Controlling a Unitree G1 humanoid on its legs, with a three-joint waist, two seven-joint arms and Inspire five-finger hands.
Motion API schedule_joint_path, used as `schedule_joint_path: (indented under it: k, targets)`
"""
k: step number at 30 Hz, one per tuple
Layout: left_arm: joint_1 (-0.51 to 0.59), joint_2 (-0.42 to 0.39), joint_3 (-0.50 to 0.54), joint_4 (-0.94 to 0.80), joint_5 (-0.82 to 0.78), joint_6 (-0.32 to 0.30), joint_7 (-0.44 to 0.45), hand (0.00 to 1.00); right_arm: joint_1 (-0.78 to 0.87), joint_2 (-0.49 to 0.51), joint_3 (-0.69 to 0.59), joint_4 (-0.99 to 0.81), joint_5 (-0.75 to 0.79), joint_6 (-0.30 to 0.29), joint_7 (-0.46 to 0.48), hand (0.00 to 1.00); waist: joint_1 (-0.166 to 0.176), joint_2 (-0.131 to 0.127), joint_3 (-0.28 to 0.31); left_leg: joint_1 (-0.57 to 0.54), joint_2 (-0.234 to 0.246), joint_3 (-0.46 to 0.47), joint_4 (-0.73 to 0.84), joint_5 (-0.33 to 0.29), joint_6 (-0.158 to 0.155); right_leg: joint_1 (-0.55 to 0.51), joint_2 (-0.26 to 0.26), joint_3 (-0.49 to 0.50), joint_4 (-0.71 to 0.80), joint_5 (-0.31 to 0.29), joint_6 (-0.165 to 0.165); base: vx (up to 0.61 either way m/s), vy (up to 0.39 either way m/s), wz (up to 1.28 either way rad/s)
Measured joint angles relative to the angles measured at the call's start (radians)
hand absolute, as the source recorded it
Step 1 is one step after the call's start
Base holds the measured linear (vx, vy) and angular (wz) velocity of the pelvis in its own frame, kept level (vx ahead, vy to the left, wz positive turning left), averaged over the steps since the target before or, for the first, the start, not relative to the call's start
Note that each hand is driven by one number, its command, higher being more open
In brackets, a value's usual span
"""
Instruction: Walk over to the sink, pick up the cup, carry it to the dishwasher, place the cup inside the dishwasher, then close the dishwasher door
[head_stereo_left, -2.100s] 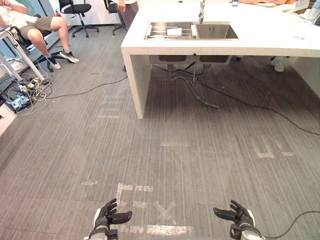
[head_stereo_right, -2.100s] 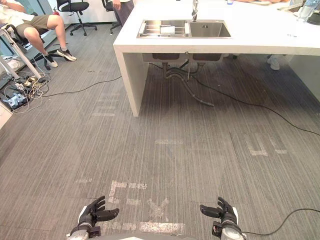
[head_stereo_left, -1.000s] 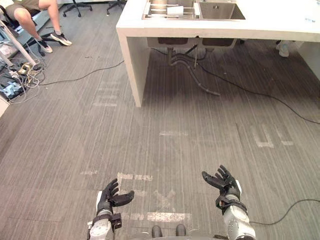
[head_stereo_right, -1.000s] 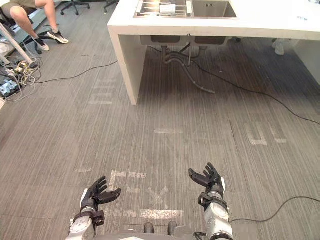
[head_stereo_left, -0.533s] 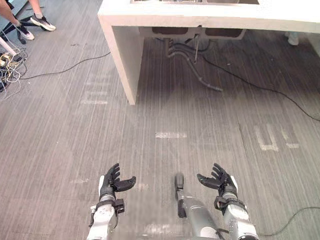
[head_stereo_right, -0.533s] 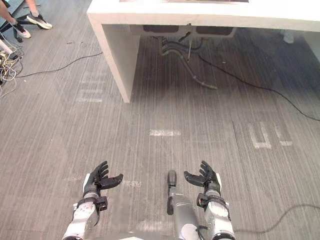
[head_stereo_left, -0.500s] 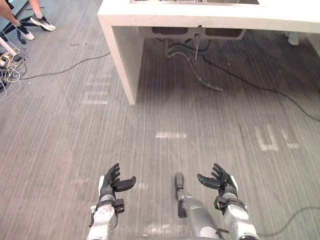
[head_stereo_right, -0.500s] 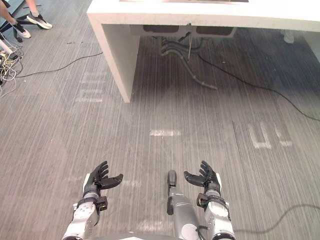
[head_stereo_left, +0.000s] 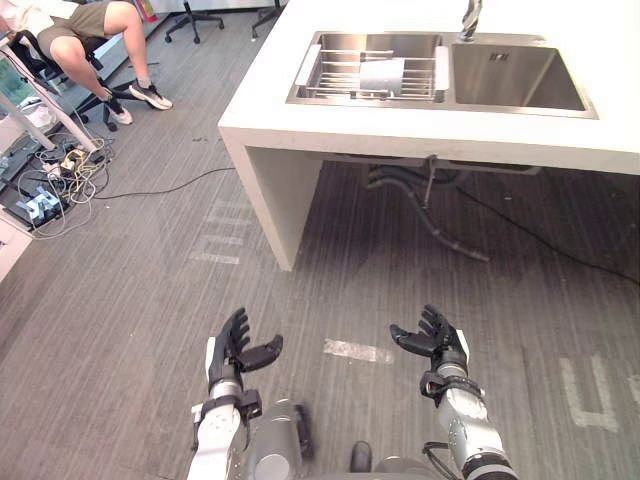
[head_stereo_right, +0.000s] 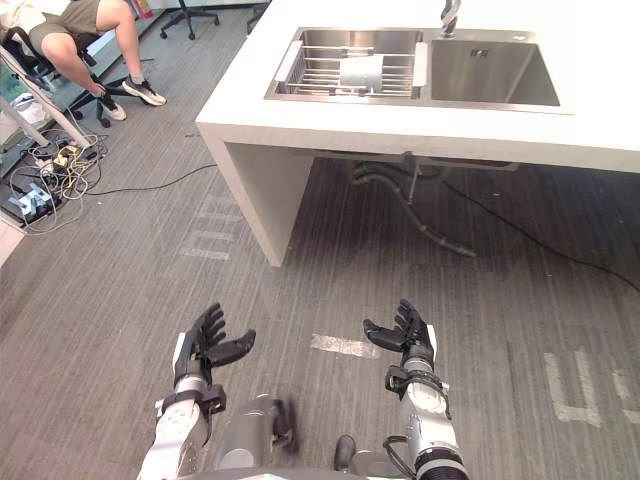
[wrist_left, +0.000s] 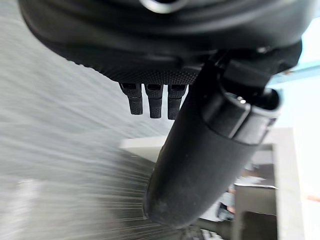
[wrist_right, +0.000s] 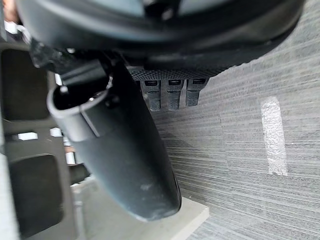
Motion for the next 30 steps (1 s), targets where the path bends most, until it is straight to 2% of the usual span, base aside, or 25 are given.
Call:
schedule_joint_path:
  k: [1,2,3,4,5,6,7,8,9,10,12,13,14,16,17,18,19,21,23,24,25,26,28,29,30]
  targets:
    - [-0.008,0.011,-0.001,-0.093,0.043,0.004,0.018,0.9,0.003,0.001,0.001,0.006,-0.001,0.007,0.001,0.9,0.015,-0.01,0.001,0.009,-0.029,-0.038,0.045,0.115,0.095,0.04,-0.015,0.037,0.022,-0.047,0.05,0.58,0.192,-0.42]
    - [-0.016,0.014,0.002,-0.126,0.062,0.004,0.021,0.9,0.003,0.004,0.001,0.006,-0.002,0.009,0.002,0.9,0.013,-0.019,0.001,0.011,-0.043,-0.05,0.072,0.113,0.144,0.043,-0.032,0.047,0.057,-0.074,0.081,0.72,0.245,-0.24]
    - [-0.04,0.016,0.001,-0.187,0.112,0.004,0.024,0.9,0.0,0.002,0.0,0.004,-0.004,0.01,0.003,0.9,-0.001,-0.036,0.0,0.008,-0.066,-0.034,0.154,0.035,0.17,0.017,-0.072,0.067,0.174,-0.117,0.135,0.61,0.222,-0.04]
    - [-0.047,0.019,-0.003,-0.252,0.144,0.004,0.031,0.9,0.0,-0.002,0.002,0.004,-0.005,0.011,0.008,0.9,-0.006,-0.039,0.001,0.025,-0.075,-0.015,0.233,-0.044,0.181,-0.019,-0.098,0.084,0.341,-0.139,0.171,0.59,0.207,-0.15]
    - [-0.047,0.025,-0.004,-0.281,0.161,0.003,0.037,0.9,0.0,0.0,0.002,0.004,-0.006,0.011,0.012,0.9,-0.005,-0.042,0.0,0.044,-0.079,-0.002,0.253,-0.074,0.186,-0.043,-0.113,0.086,0.44,-0.143,0.208,0.67,0.233,-0.38]
    - [-0.053,0.051,-0.004,-0.327,0.196,0.0,0.049,0.9,0.002,0.01,0.003,0.002,-0.01,0.011,0.027,0.9,-0.012,-0.055,-0.004,0.099,-0.099,0.017,0.259,-0.12,0.201,-0.114,-0.16,0.09,0.661,-0.118,0.333,0.54,0.177,-0.26]
    - [-0.063,0.066,-0.005,-0.341,0.204,0.0,0.054,0.9,0.004,0.013,0.01,-0.002,-0.01,0.011,0.031,0.9,-0.02,-0.057,-0.006,0.127,-0.11,0.017,0.251,-0.135,0.204,-0.149,-0.18,0.085,0.761,-0.105,0.356,0.53,0.164,-0.22]
    - [-0.082,0.088,-0.005,-0.361,0.233,-0.001,0.071,0.9,0.003,0.019,0.03,-0.005,-0.017,0.011,0.042,0.9,-0.029,-0.057,-0.006,0.187,-0.117,0.023,0.228,-0.16,0.207,-0.225,-0.221,0.061,0.93,-0.109,0.323,0.48,0.121,-0.22]
    - [-0.086,0.103,-0.004,-0.388,0.257,-0.001,0.091,0.9,0.006,0.028,0.056,-0.006,-0.021,0.011,0.056,0.9,-0.035,-0.057,-0.006,0.253,-0.114,0.03,0.193,-0.179,0.203,-0.289,-0.261,0.025,1.011,-0.128,0.275,0.37,0.091,-0.29]
    - [-0.088,0.109,-0.006,-0.401,0.275,-0.001,0.101,0.9,0.011,0.036,0.07,-0.008,-0.024,0.011,0.066,0.9,-0.038,-0.056,-0.006,0.288,-0.109,0.032,0.171,-0.186,0.2,-0.318,-0.274,0.006,1.022,-0.14,0.253,0.45,0.077,-0.35]
    - [-0.09,0.129,-0.012,-0.457,0.331,-0.004,0.114,0.9,0.025,0.078,0.101,-0.014,-0.048,0.013,0.089,0.9,-0.046,-0.056,-0.007,0.395,-0.082,0.039,0.101,-0.211,0.176,-0.441,-0.279,-0.028,0.957,-0.172,0.193,0.44,-0.02,-0.25]
    - [-0.092,0.134,-0.015,-0.464,0.342,-0.006,0.117,0.9,0.025,0.084,0.108,-0.012,-0.049,0.013,0.092,0.9,-0.049,-0.055,-0.007,0.418,-0.076,0.04,0.085,-0.215,0.169,-0.468,-0.274,-0.035,0.913,-0.174,0.191,0.46,-0.088,-0.12]
    - [-0.105,0.143,-0.015,-0.466,0.364,-0.01,0.118,0.9,0.027,0.089,0.125,-0.011,-0.049,0.015,0.103,0.9,-0.06,-0.054,-0.008,0.452,-0.063,0.041,0.056,-0.221,0.158,-0.517,-0.259,-0.047,0.786,-0.163,0.176,0.4,-0.127,-0.01]
    - [-0.138,0.164,-0.015,-0.457,0.372,-0.01,0.119,0.9,0.033,0.097,0.127,-0.005,-0.048,0.019,0.116,0.9,-0.068,-0.055,-0.009,0.487,-0.039,0.038,0.04,-0.246,0.12,-0.547,-0.213,-0.047,0.497,-0.066,0.144,0.43,-0.161,0.08]
    - [-0.16,0.176,-0.016,-0.44,0.373,-0.01,0.119,0.9,0.053,0.095,0.126,0.003,-0.048,0.019,0.12,0.9,-0.077,-0.058,-0.015,0.513,-0.026,0.027,0.046,-0.273,0.091,-0.521,-0.181,-0.031,0.357,0.147,0.114,0.51,-0.188,0.22]
    - [-0.165,0.169,-0.016,-0.418,0.378,-0.012,0.12,0.9,0.068,0.087,0.126,0.021,-0.048,0.02,0.123,0.9,-0.087,-0.034,-0.03,0.523,-0.002,0.012,0.051,-0.291,0.068,-0.497,-0.153,-0.037,0.336,0.203,0.086,0.62,-0.225,0.14]
    - [-0.182,0.184,-0.016,-0.396,0.393,-0.007,0.119,0.9,0.072,0.071,0.121,0.05,-0.048,0.026,0.125,0.9,-0.086,-0.01,-0.048,0.517,0.035,0.005,0.072,-0.29,0.061,-0.489,-0.124,-0.024,0.353,0.178,0.082,0.51,-0.194,0.08]
    - [-0.244,0.219,-0.057,-0.356,0.41,-0.005,0.11,0.9,0.098,0.046,0.107,0.069,-0.046,0.032,0.121,0.9,-0.092,-0.009,-0.049,0.515,0.051,-0.036,0.153,-0.28,0.047,-0.455,-0.126,-0.047,0.397,0.106,0.07,0.43,-0.224,0.33]
    - [-0.279,0.216,-0.11,-0.357,0.411,-0.004,0.091,0.9,0.144,0.024,0.106,0.065,-0.042,0.041,0.12,0.9,-0.108,-0.005,-0.047,0.464,0.079,-0.087,0.373,-0.256,0.011,-0.344,-0.121,-0.103,0.357,0.071,0.06,0.38,-0.218,0.65]
    - [-0.287,0.215,-0.131,-0.368,0.415,-0.004,0.076,0.9,0.164,0.016,0.107,0.052,-0.039,0.042,0.12,0.9,-0.109,-0.006,-0.048,0.405,0.106,-0.092,0.553,-0.216,0.001,-0.265,-0.119,-0.117,0.309,0.062,0.048,0.32,-0.139,0.36]
    - [-0.286,0.215,-0.146,-0.393,0.432,-0.005,0.07,0.9,0.18,0.011,0.106,0.031,-0.038,0.041,0.118,0.9,-0.099,0.003,-0.055,0.348,0.133,-0.066,0.68,-0.226,0.005,-0.209,-0.113,-0.12,0.264,0.06,0.044,0.3,-0.116,0.21]
    - [-0.286,0.216,-0.153,-0.411,0.435,-0.007,0.066,0.9,0.184,0.01,0.107,0.025,-0.037,0.04,0.119,0.9,-0.097,0.006,-0.059,0.317,0.148,-0.057,0.719,-0.236,0.008,-0.187,-0.111,-0.122,0.241,0.06,0.044,0.25,-0.08,0.08]
    - [-0.297,0.218,-0.166,-0.446,0.454,-0.024,0.051,0.9,0.189,0.007,0.107,0.025,-0.035,0.04,0.122,0.9,-0.09,0.023,-0.077,0.239,0.18,-0.03,0.714,-0.271,0.017,-0.149,-0.113,-0.132,0.195,0.057,0.039,0.19,-0.034,0.11]
    - [-0.312,0.228,-0.179,-0.453,0.469,-0.033,0.043,0.9,0.186,0.006,0.107,0.04,-0.035,0.041,0.127,0.9,-0.084,0.025,-0.079,0.21,0.181,-0.018,0.645,-0.29,0.026,-0.126,-0.122,-0.131,0.177,0.052,0.039,0.19,0.043,0.08]
    - [-0.331,0.257,-0.194,-0.447,0.48,-0.04,0.036,0.9,0.185,0.003,0.113,0.068,-0.029,0.041,0.132,0.9,-0.084,0.026,-0.084,0.212,0.15,-0.015,0.487,-0.281,0.031,-0.113,-0.142,-0.13,0.178,0.046,0.054,0.18,0.072,0.08]
